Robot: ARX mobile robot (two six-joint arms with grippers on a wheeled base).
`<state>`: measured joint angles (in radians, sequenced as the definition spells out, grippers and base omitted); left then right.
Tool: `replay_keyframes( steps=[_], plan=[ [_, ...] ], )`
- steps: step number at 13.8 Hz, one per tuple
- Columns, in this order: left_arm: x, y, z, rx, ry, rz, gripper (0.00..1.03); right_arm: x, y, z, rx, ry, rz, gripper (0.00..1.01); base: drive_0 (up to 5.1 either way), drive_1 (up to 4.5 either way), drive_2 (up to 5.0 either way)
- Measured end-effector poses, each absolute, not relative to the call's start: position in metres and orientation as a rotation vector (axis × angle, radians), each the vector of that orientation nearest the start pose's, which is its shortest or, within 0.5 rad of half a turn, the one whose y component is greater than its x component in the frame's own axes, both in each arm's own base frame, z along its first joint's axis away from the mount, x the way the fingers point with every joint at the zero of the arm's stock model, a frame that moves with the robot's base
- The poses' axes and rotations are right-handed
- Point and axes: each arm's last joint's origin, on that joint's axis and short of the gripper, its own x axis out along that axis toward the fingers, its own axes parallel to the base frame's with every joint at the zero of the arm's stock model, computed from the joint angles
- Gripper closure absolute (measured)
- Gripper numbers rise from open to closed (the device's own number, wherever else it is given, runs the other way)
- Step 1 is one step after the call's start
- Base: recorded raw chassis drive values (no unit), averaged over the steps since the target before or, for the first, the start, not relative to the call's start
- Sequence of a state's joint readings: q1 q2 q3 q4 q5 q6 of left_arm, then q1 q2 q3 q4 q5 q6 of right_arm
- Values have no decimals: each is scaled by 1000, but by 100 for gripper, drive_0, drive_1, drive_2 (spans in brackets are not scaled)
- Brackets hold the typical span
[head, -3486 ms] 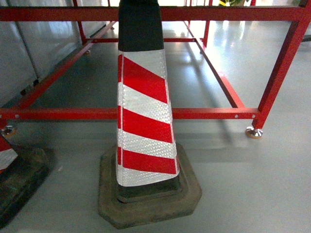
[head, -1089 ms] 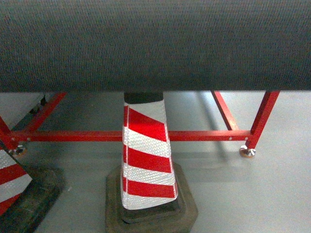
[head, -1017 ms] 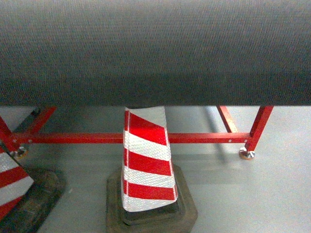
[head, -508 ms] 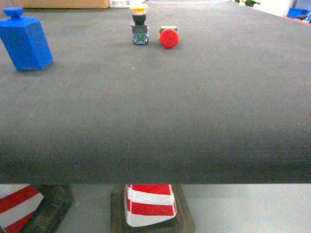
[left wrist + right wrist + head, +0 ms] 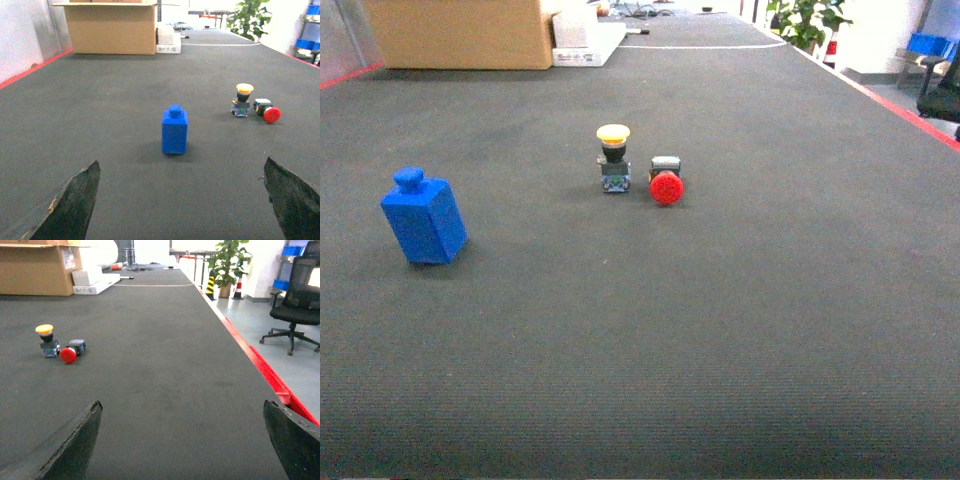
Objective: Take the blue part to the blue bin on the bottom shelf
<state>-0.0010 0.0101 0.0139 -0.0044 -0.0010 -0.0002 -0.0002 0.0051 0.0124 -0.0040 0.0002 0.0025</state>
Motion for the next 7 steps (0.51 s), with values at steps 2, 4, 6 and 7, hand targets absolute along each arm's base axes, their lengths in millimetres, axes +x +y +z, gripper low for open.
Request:
replay_keyframes(
  steps=[2, 4, 6, 7],
  plan=[
    [97, 0, 167, 1, -3, -1, 5, 97, 0, 167, 3, -6, -1, 3, 0, 0, 0],
    [97, 0, 167, 1, 1, 1, 5, 97, 0, 167, 2, 0, -2, 3, 0, 0, 0],
    [97, 0, 167, 1, 1, -1, 5, 97, 0, 167, 2, -2, 0, 3, 0, 0, 0],
    [97, 0, 167, 1, 1, -1, 5, 97, 0, 167, 2, -2, 0, 3, 0, 0, 0]
  ],
)
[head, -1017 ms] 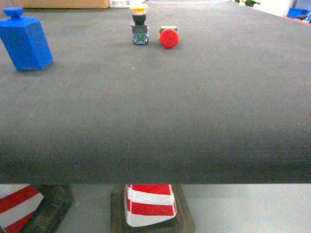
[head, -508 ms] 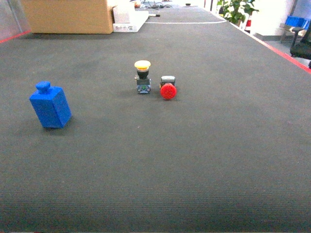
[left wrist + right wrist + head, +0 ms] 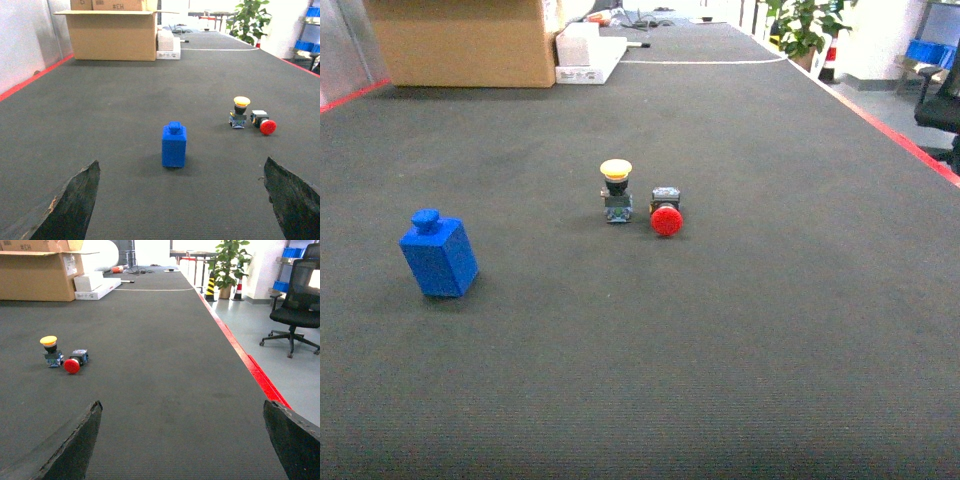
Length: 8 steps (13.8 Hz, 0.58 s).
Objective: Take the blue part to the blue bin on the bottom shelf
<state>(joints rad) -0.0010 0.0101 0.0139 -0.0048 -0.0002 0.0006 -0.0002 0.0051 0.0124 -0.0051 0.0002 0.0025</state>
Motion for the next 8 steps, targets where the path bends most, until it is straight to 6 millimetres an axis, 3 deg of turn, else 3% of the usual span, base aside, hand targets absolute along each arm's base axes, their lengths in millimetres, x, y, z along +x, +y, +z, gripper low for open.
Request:
replay_keyframes(
  steps=[3, 5, 8],
  plan=[
    [97, 0, 167, 1, 1, -1, 5, 97, 0, 167, 2, -2, 0, 3, 0, 0, 0],
    [98, -2, 163, 33, 247, 39, 5, 97, 0, 167, 3, -2, 0, 3, 0, 0, 0],
    [126, -8, 165, 81, 237, 12, 5, 97, 0, 167, 2, -2, 0, 3, 0, 0, 0]
  ],
)
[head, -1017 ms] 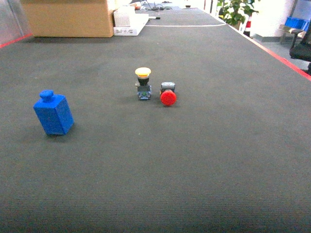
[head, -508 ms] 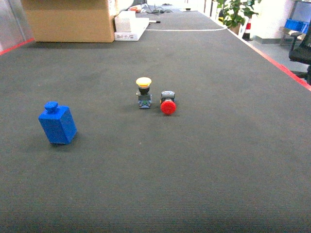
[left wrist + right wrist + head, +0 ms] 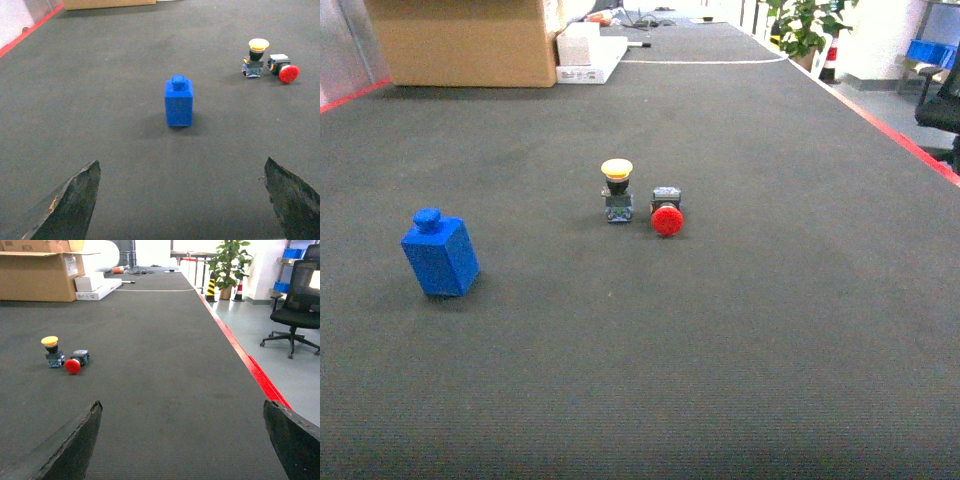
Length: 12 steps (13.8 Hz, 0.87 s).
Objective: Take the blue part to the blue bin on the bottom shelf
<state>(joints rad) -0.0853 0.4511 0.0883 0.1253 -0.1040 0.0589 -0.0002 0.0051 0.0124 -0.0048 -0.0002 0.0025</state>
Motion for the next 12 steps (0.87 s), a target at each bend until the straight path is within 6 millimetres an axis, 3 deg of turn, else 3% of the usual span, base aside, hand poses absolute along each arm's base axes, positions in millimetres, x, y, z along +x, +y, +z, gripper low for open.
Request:
replay_keyframes(
  steps=[3, 5, 9, 12],
  plan=[
    [195, -15, 175, 98, 221, -3, 5, 97, 0, 167, 2, -2, 0, 3, 0, 0, 0],
    [244, -19, 160, 104, 297, -7, 5, 97, 0, 167, 2, -2, 0, 3, 0, 0, 0],
    [268, -21, 143, 110, 371, 4, 5, 97, 0, 167, 2, -2, 0, 3, 0, 0, 0],
    [318, -22, 124, 101, 433, 21, 5, 97, 0, 167, 2, -2, 0, 3, 0, 0, 0]
  ],
)
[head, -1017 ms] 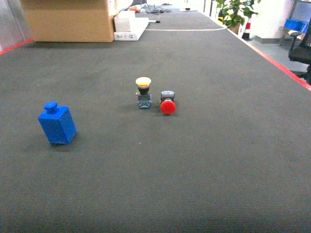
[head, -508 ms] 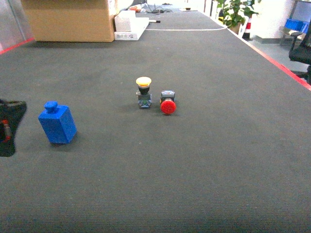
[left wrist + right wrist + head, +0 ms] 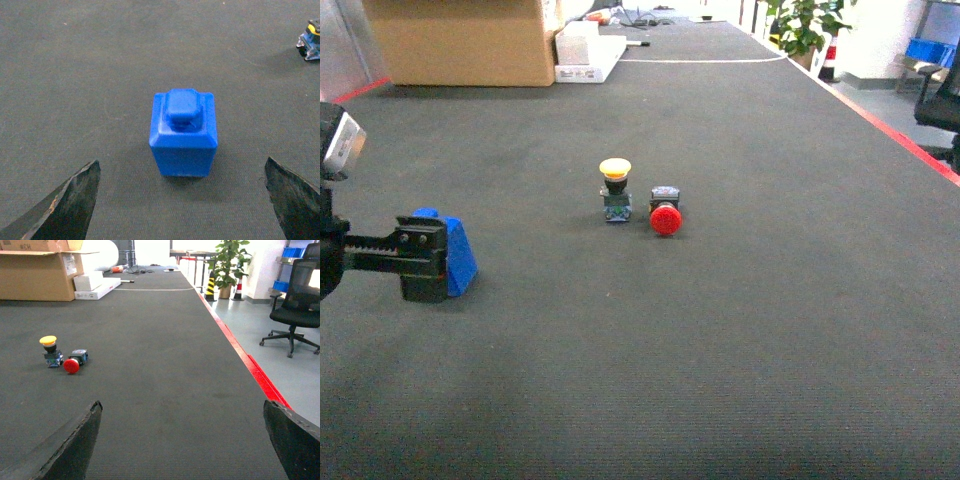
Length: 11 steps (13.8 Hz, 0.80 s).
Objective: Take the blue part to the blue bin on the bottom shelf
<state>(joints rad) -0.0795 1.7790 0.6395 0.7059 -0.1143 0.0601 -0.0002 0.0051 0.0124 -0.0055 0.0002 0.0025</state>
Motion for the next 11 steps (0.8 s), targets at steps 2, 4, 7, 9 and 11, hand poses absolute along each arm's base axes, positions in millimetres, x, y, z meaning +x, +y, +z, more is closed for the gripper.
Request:
replay_keyframes(
  steps=[2, 4, 7, 9, 11],
  plan=[
    [356, -24, 108, 102, 484, 38, 5, 97, 0, 167, 2, -2, 0, 3, 0, 0, 0],
    [363, -24, 103, 107, 486, 56, 5, 97, 0, 167, 2, -2, 0, 3, 0, 0, 0],
    [367, -22, 99, 111, 512, 80, 21, 97, 0, 167, 2, -2, 0, 3, 0, 0, 0],
    [369, -23, 95, 92, 524, 81, 55, 97, 0, 167, 2, -2, 0, 3, 0, 0, 0],
    [370, -23, 96, 68, 516, 82, 57, 97, 0, 167, 2, -2, 0, 3, 0, 0, 0]
  ],
)
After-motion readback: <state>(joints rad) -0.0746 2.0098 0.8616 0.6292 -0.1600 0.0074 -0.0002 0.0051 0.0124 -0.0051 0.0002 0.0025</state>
